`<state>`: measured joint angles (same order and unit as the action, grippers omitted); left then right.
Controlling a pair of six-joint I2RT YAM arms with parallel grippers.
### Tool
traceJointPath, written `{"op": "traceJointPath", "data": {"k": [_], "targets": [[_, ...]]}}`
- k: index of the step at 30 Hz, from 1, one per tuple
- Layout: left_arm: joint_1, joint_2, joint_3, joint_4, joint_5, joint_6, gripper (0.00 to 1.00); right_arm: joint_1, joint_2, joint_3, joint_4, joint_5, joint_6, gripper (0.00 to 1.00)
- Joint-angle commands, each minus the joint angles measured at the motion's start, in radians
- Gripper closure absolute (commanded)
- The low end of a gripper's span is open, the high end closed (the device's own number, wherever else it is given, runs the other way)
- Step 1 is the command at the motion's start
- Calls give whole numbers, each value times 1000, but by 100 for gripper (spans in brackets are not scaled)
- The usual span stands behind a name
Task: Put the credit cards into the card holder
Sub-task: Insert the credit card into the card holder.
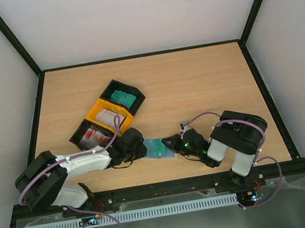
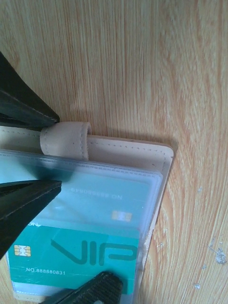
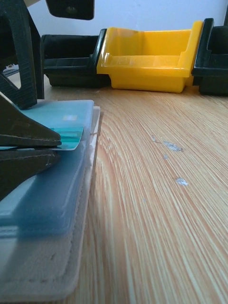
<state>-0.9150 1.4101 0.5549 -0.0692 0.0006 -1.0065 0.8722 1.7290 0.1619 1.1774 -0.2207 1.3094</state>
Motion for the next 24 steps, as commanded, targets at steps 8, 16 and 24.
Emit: {"op": "traceJointPath", "data": {"k": [8, 16, 24], "targets": [[4, 4, -37, -20, 44, 7, 63, 66, 155, -2, 182, 35, 105, 98], [4, -3, -47, -2, 65, 11, 60, 108, 205, 18, 250, 68, 139, 98], [3, -21, -61, 8, 73, 11, 61, 129, 213, 27, 245, 105, 152, 89]]}}
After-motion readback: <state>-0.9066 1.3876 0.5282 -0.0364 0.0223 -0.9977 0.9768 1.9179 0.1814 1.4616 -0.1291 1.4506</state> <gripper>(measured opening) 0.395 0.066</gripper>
